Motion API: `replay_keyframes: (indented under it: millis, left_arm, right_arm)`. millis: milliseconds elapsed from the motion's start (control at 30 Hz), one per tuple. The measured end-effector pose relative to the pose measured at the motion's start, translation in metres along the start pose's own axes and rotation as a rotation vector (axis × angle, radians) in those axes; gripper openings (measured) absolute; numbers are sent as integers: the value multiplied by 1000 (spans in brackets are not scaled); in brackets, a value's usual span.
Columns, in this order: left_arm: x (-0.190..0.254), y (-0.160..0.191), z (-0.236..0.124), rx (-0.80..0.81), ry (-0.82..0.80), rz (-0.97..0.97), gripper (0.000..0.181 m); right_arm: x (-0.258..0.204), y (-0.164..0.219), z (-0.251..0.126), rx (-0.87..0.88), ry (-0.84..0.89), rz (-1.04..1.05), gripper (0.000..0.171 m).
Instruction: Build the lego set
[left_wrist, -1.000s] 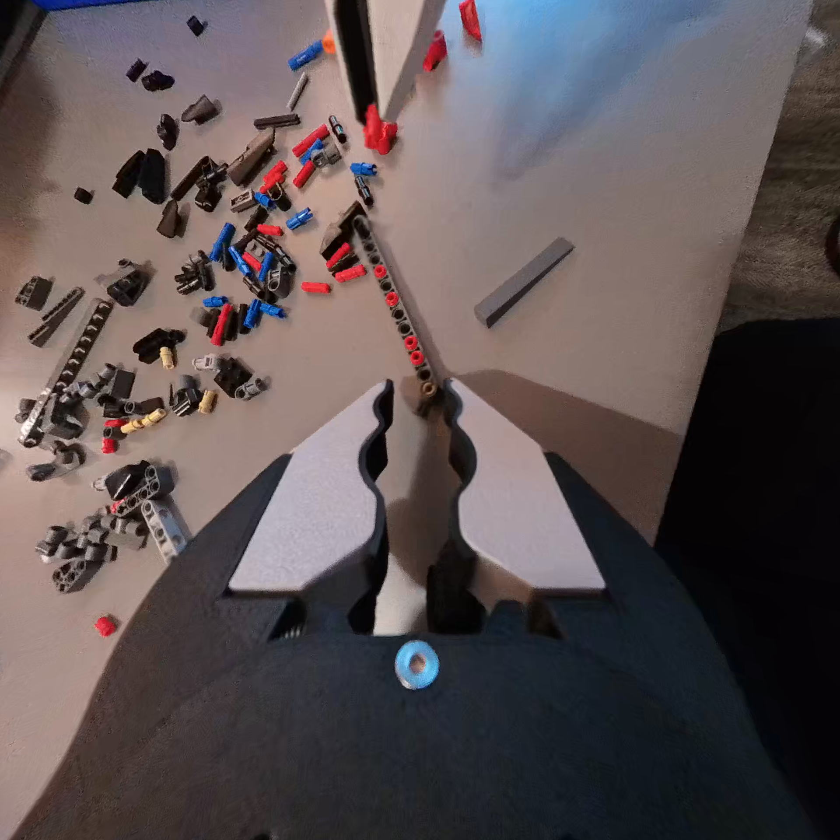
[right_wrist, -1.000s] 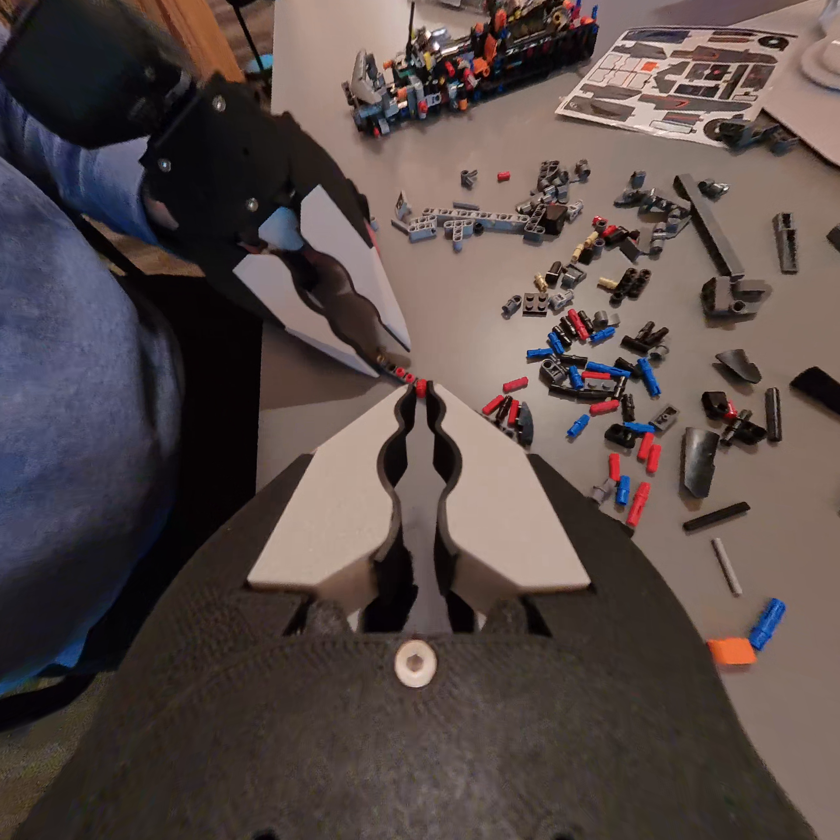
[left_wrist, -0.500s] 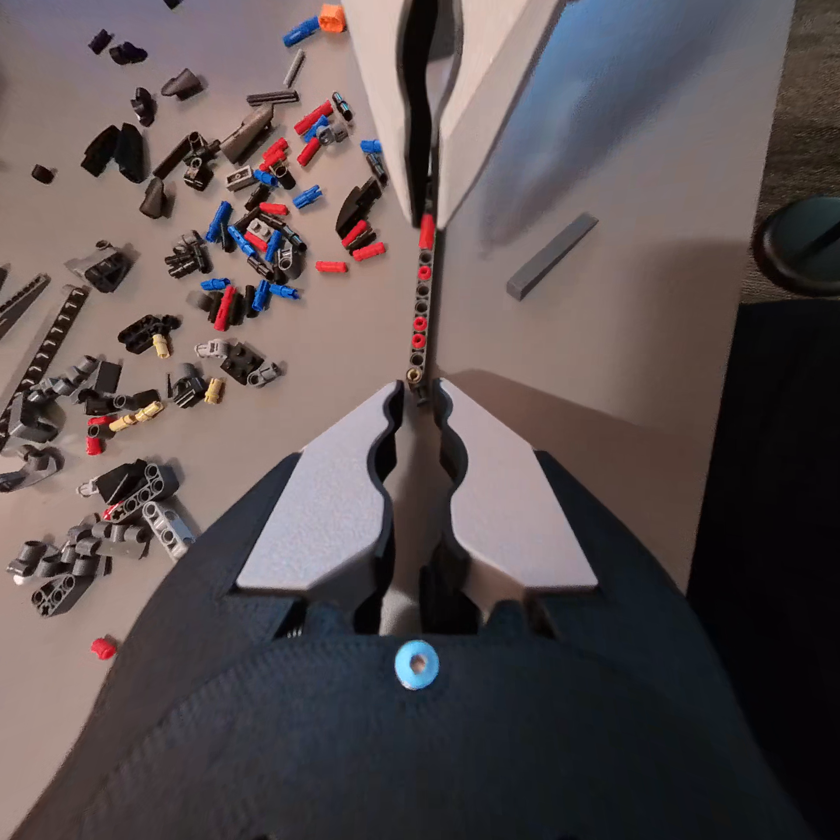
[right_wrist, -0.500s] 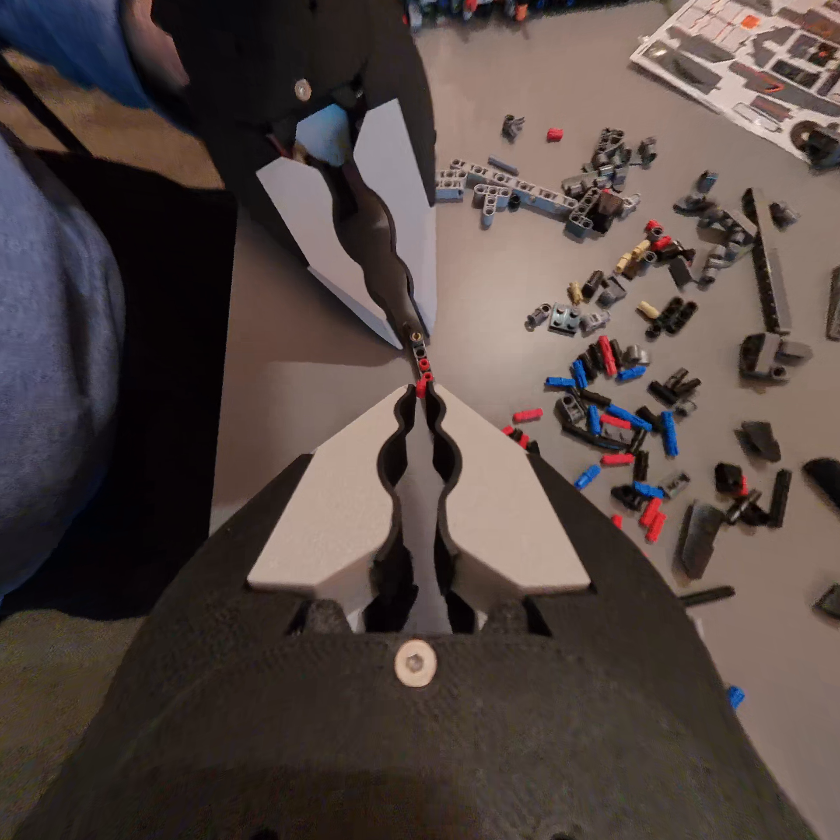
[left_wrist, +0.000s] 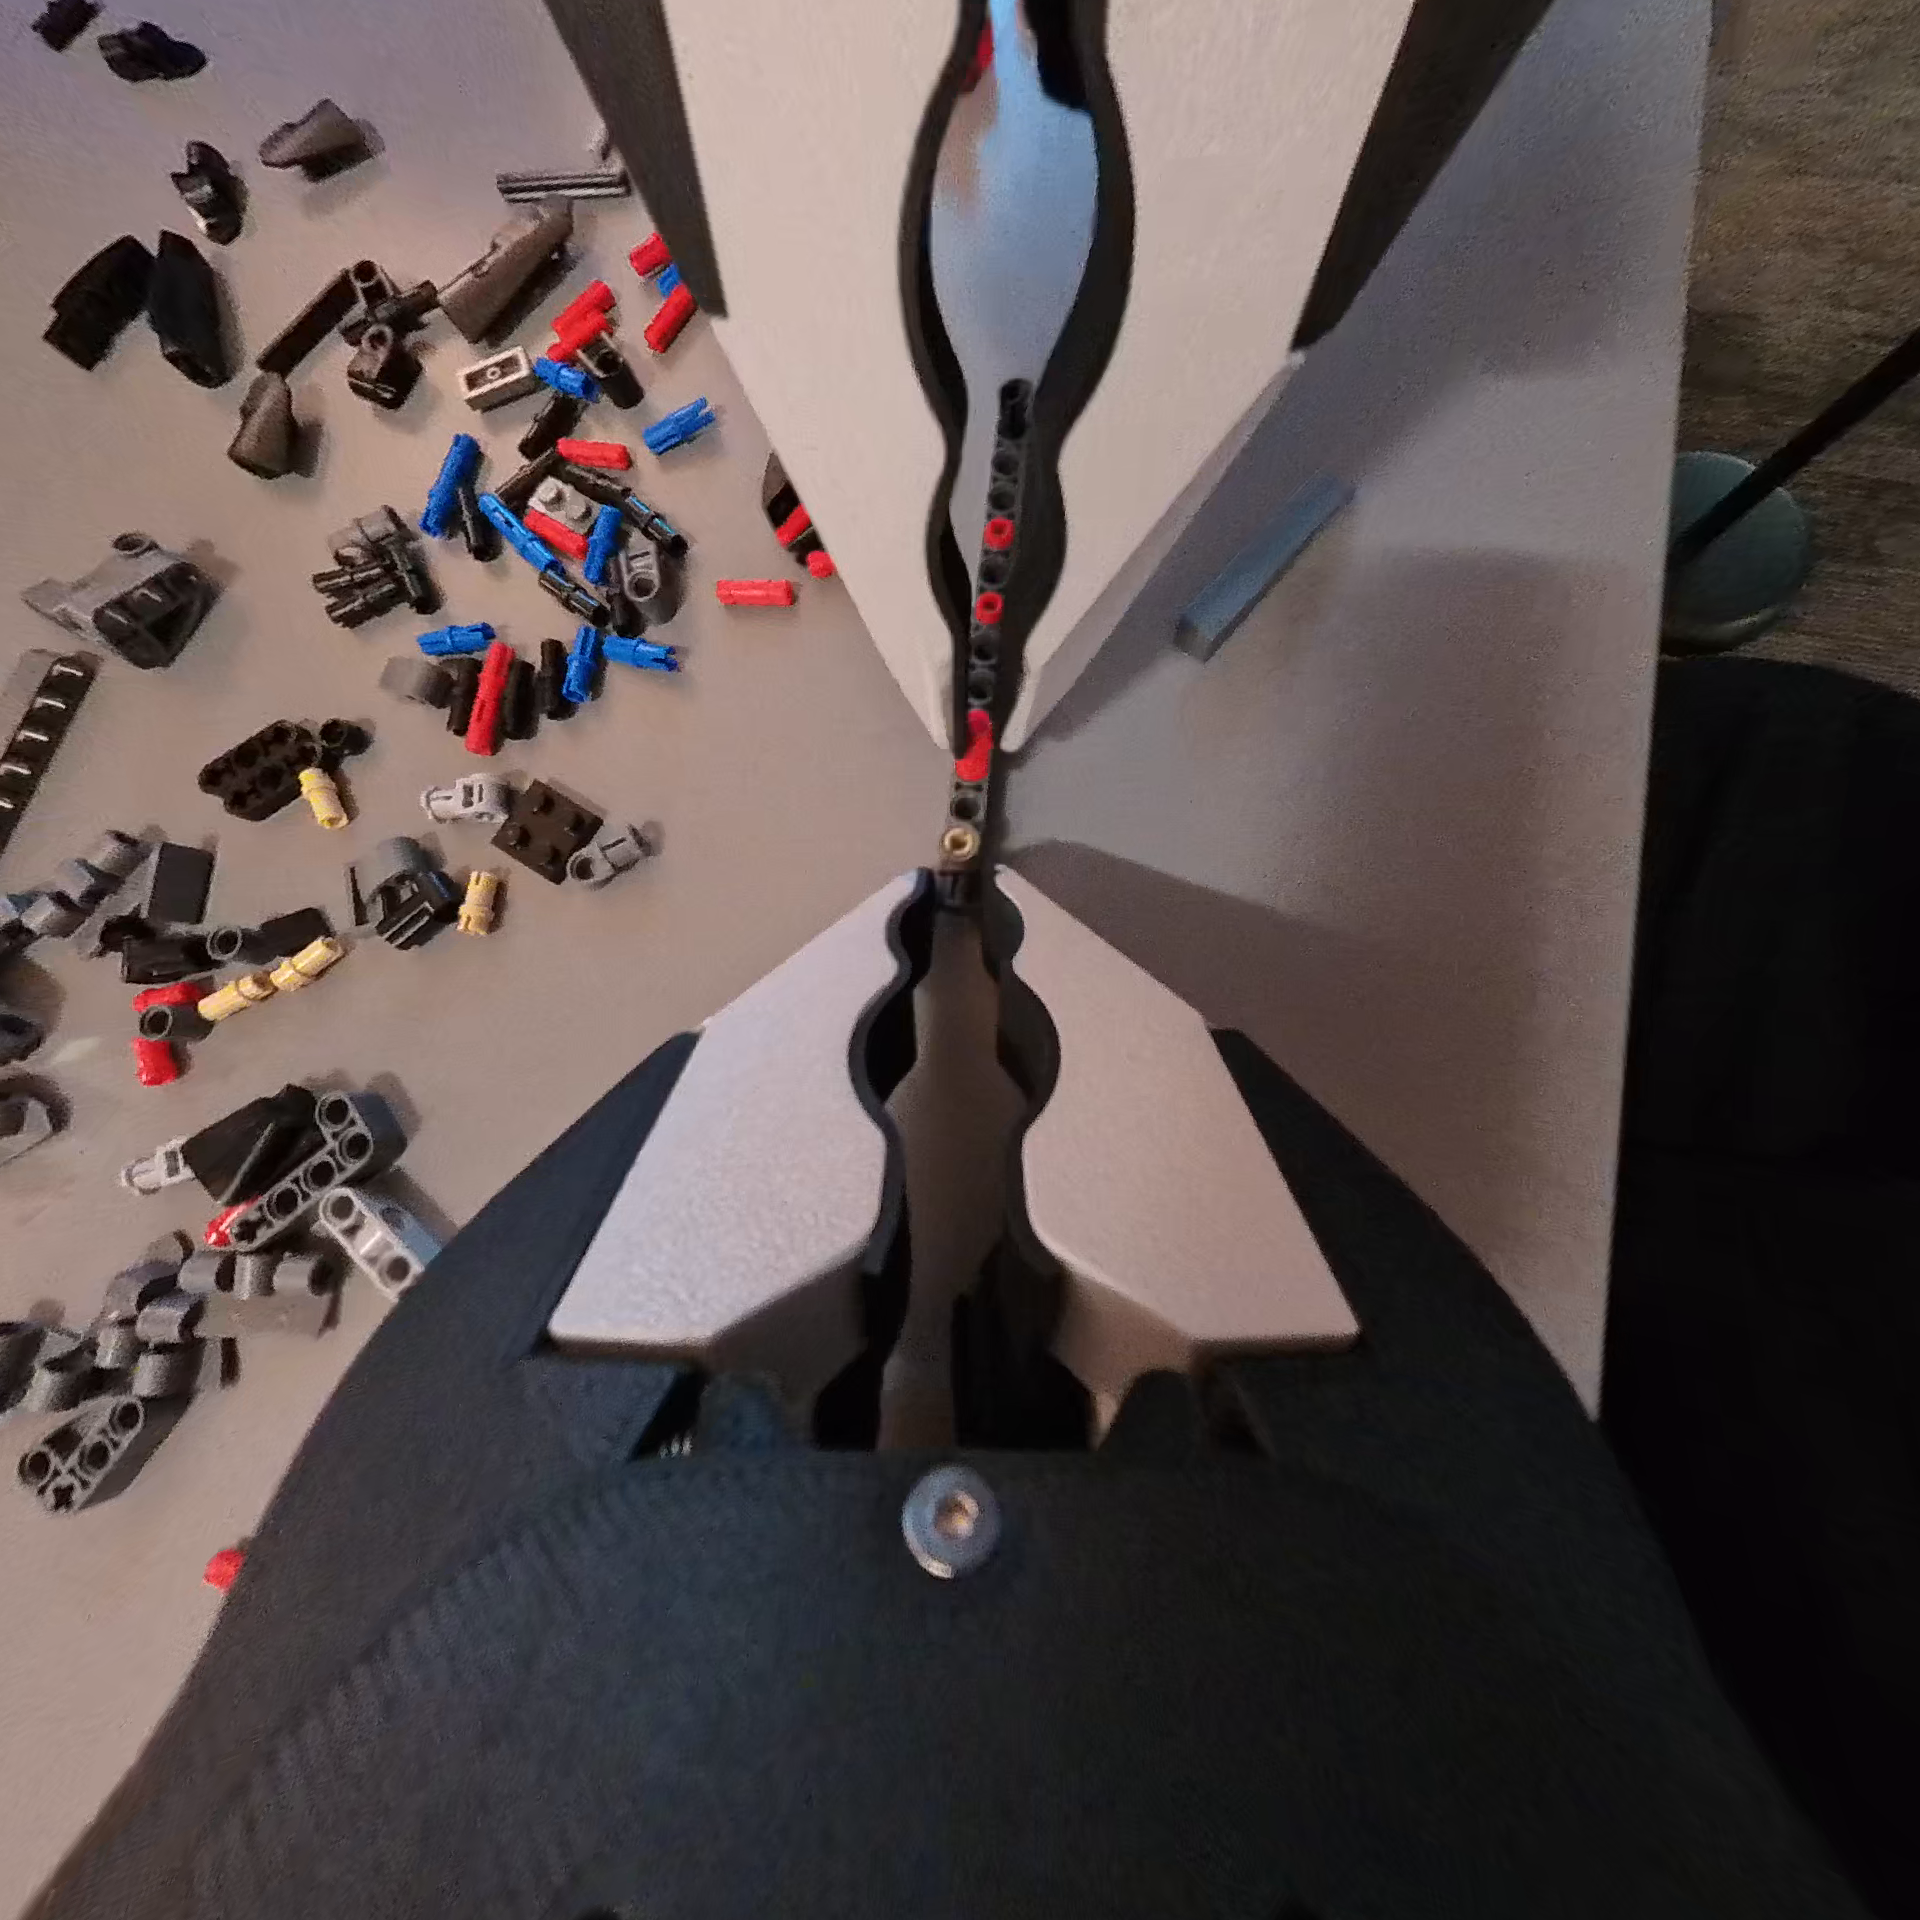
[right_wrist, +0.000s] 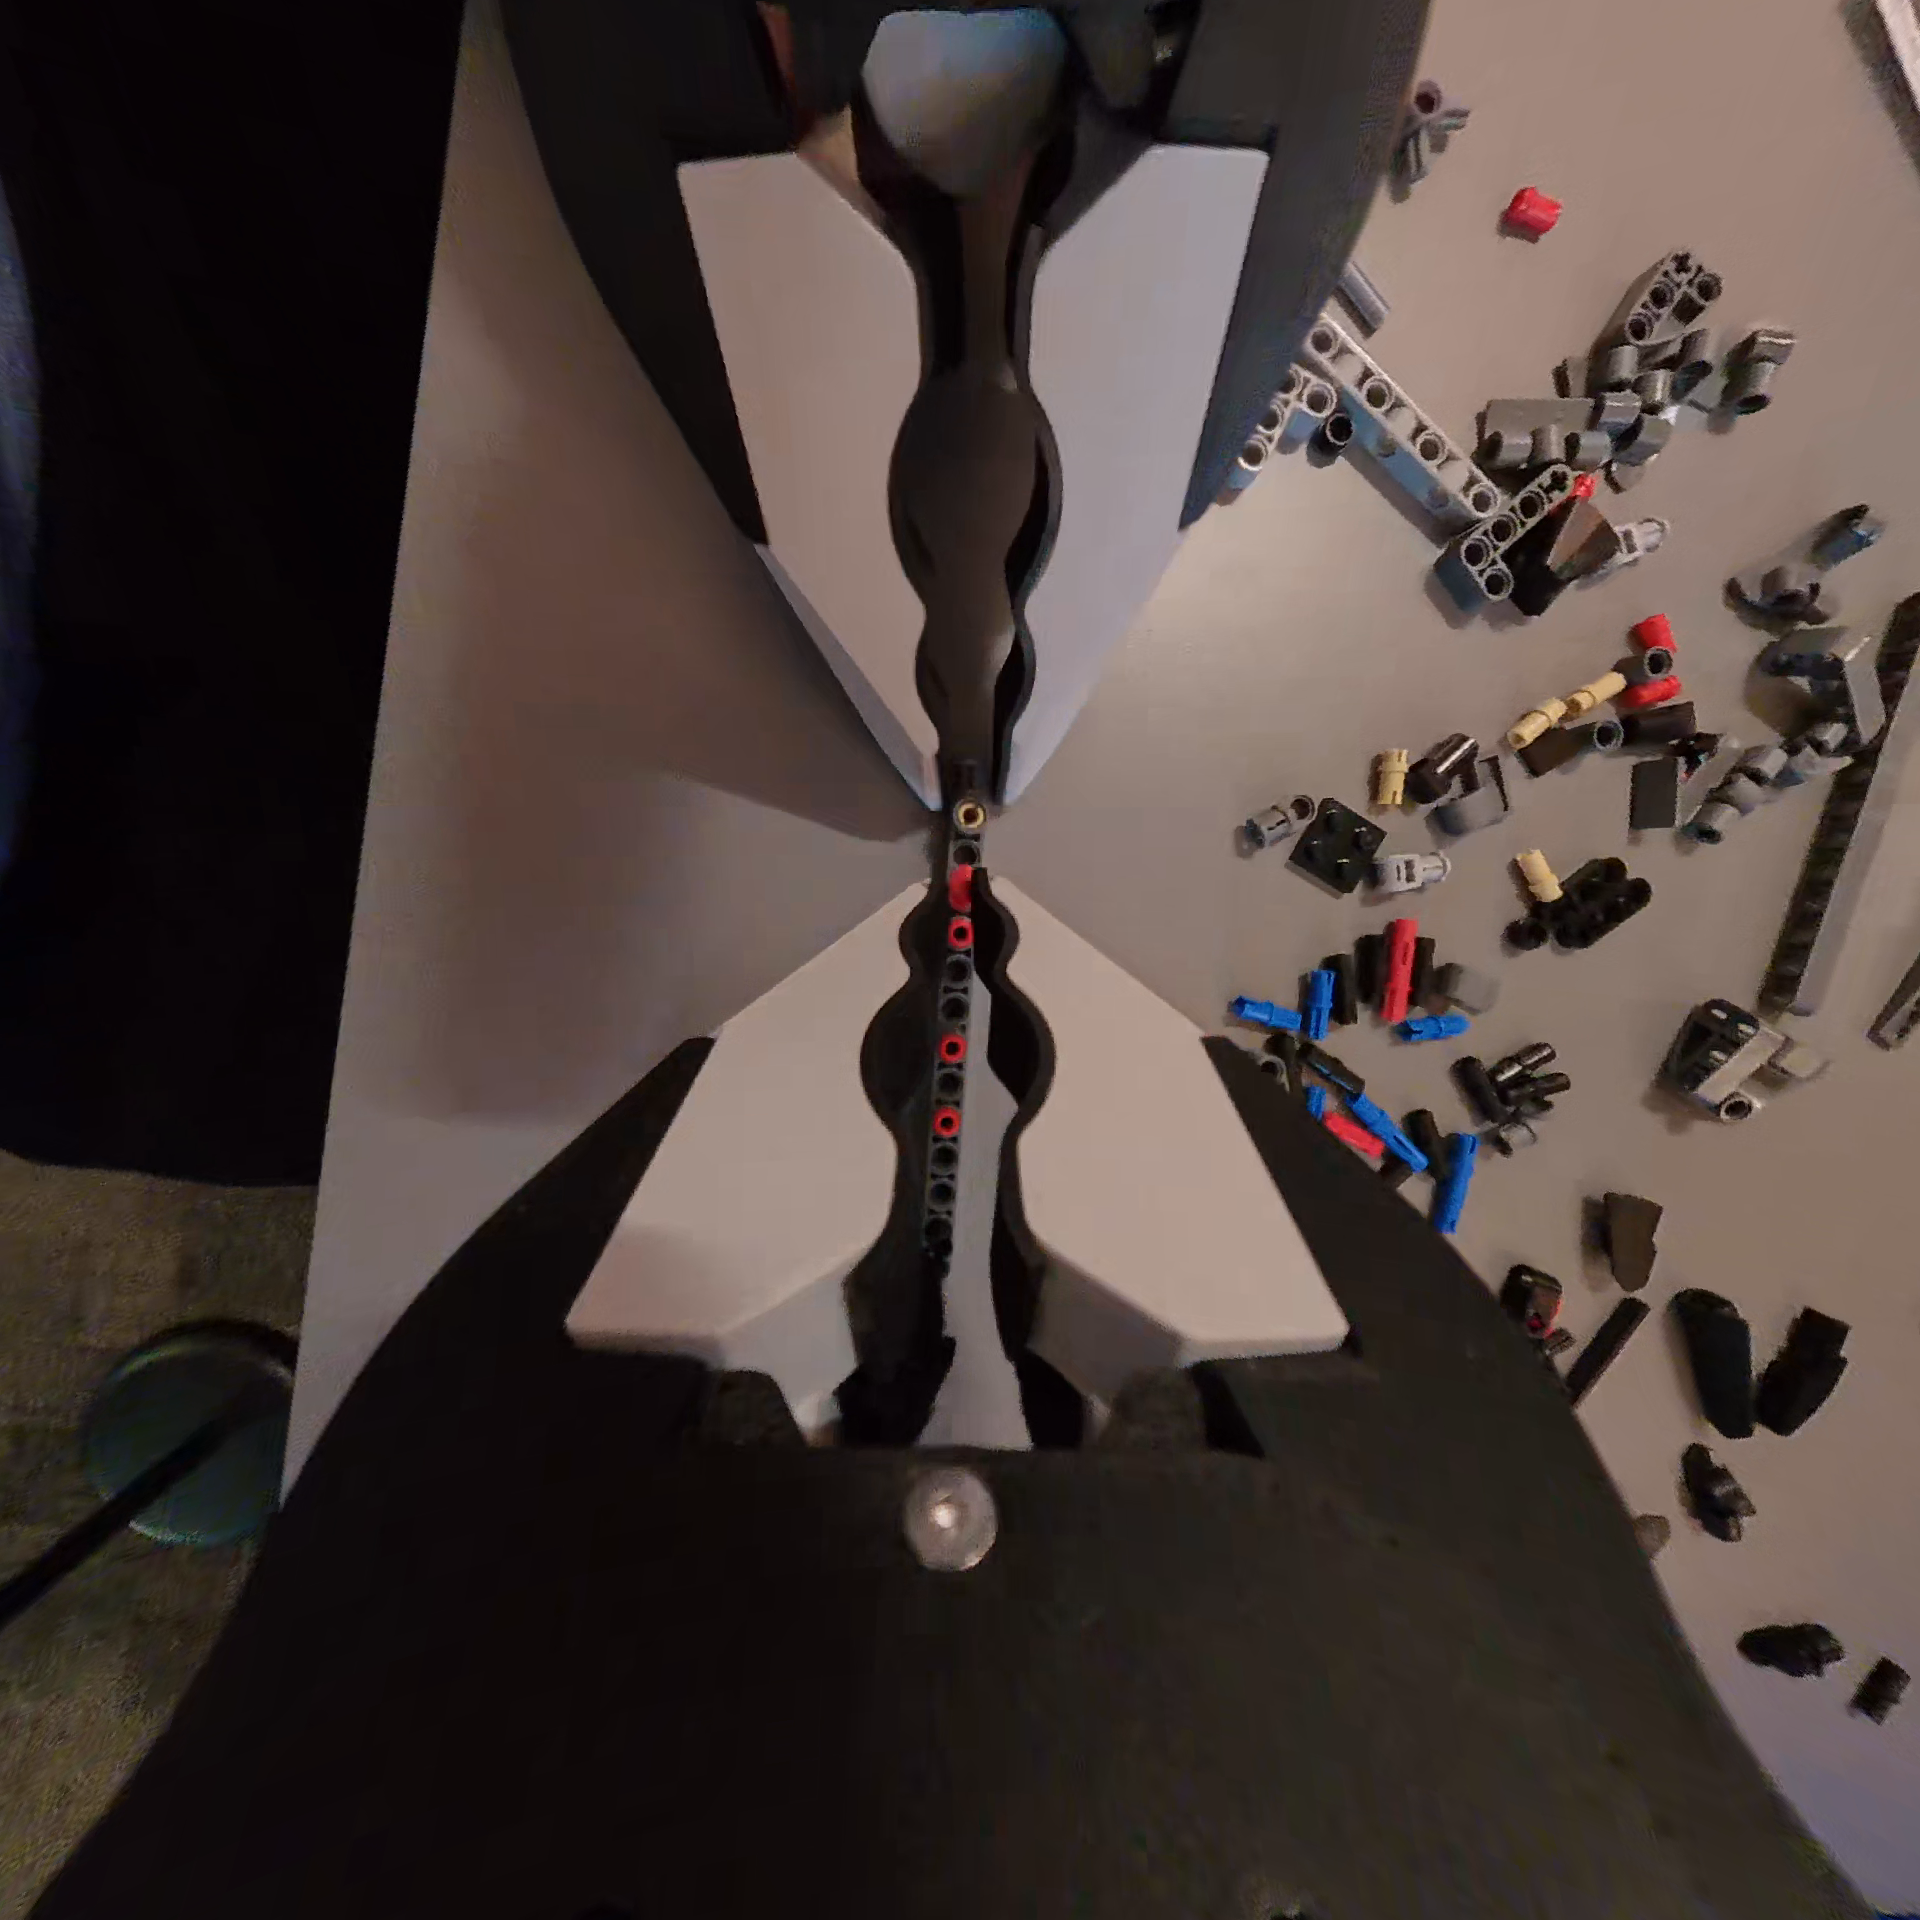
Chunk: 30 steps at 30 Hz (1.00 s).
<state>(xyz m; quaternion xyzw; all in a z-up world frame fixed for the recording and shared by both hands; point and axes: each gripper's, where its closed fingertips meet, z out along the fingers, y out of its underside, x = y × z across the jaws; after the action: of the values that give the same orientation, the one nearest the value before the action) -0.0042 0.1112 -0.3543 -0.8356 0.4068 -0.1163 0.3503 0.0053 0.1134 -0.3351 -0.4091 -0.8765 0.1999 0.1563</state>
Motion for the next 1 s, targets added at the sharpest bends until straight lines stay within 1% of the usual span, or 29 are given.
replay_keyframes:
  millis: [100, 533, 833, 1000]
  left_arm:
    - [-1, 0, 0, 12, 41, -4, 5]
    - [-1, -1, 0, 25, 104, 33, 5]
    - [0, 0, -1, 26, 170, 61, 5]
    - [-1, 0, -1, 24, 220, 67, 5]
  right_arm:
    - [1, -1, 3, -20, -11, -6, 2]
    - [4, 2, 7, -122, -1, -28, 1]
    - [2, 1, 10, -181, 8, -106, 1]
    - [2, 2, 10, -248, -6, -162, 1]
